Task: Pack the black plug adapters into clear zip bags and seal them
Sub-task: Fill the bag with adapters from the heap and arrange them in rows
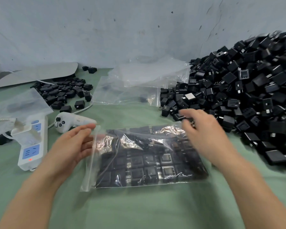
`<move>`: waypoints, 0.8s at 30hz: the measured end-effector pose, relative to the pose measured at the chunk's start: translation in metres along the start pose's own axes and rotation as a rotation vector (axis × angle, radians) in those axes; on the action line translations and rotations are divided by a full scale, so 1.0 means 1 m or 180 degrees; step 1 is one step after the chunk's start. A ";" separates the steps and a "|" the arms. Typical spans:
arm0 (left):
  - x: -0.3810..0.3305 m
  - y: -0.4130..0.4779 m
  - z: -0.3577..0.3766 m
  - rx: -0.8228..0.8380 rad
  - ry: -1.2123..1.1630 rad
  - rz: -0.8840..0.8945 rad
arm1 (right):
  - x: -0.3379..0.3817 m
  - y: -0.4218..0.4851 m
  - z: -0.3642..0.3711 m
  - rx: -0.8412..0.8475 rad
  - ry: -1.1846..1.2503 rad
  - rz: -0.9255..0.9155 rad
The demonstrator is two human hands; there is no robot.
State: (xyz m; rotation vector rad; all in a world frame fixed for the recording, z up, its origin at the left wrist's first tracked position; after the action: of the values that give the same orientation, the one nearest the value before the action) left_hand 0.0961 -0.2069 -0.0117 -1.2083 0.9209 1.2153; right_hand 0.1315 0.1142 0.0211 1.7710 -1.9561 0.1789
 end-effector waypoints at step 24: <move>-0.030 -0.035 0.062 0.0453 -0.0328 0.0603 | 0.075 -0.011 0.003 -0.0098 0.1884 -0.0945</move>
State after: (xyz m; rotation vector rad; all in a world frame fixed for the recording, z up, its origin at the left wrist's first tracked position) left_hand 0.1203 -0.1489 0.0337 -0.9534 1.0441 1.3254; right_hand 0.1385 0.0439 0.0487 1.7117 -1.2623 0.5021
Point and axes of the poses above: each hand's wrist, its own y-axis towards the middle knuckle, its own z-axis out of the palm, x = y × z, the point moved 2 cm from there along y, towards the middle knuckle, and after that the axes turned 8 degrees about -y, right-handed, at the moved point
